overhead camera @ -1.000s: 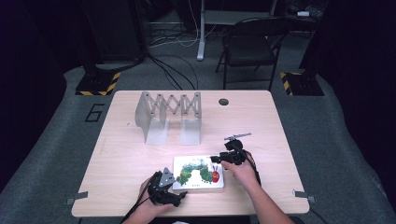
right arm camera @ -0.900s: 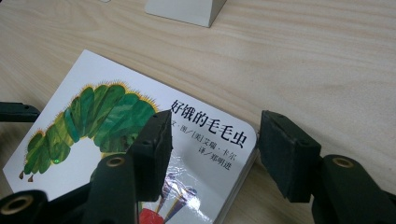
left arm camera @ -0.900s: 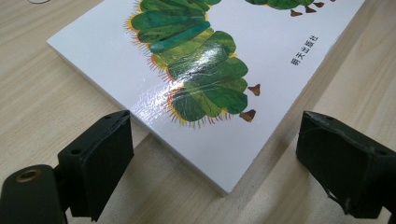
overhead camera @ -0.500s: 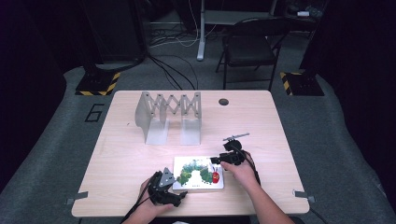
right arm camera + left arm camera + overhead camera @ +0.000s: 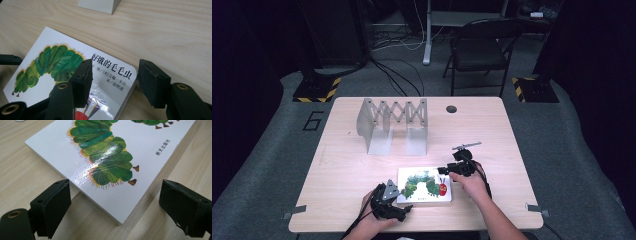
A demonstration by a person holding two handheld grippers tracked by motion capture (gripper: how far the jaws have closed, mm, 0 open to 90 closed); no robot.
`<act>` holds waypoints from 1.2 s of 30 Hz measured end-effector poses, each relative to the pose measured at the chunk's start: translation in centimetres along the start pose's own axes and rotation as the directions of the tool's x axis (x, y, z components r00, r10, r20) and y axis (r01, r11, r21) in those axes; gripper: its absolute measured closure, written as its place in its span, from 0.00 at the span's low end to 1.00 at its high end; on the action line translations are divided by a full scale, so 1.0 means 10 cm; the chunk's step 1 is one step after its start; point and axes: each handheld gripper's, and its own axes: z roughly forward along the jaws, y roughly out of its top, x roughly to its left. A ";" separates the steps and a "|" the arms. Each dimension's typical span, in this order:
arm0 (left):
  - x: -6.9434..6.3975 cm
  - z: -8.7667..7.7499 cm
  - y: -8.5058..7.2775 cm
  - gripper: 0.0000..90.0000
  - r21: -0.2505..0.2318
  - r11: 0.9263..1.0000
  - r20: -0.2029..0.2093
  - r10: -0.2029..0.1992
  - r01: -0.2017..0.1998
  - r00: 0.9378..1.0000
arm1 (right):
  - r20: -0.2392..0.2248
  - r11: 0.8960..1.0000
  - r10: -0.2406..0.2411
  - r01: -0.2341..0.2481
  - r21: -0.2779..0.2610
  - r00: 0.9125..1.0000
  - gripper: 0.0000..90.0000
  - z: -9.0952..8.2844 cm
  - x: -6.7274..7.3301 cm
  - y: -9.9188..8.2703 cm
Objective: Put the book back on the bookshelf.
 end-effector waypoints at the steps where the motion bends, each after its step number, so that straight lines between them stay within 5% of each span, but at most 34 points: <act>1: 0.00 0.00 0.00 0.11 0.000 1.000 0.000 0.000 0.000 1.000 | -0.004 1.000 0.001 -0.001 -0.005 1.000 0.51 -0.01 0.00 0.00; 17: -0.01 0.02 0.02 0.07 0.011 1.000 -0.006 -0.003 0.003 1.000 | -0.008 0.999 -0.019 0.018 -0.051 1.000 0.52 -0.13 0.08 0.04; 36: -0.02 0.04 0.03 0.03 0.024 0.999 -0.062 -0.028 0.029 0.998 | -0.028 0.997 -0.026 0.023 -0.077 0.999 0.52 -0.23 0.16 0.05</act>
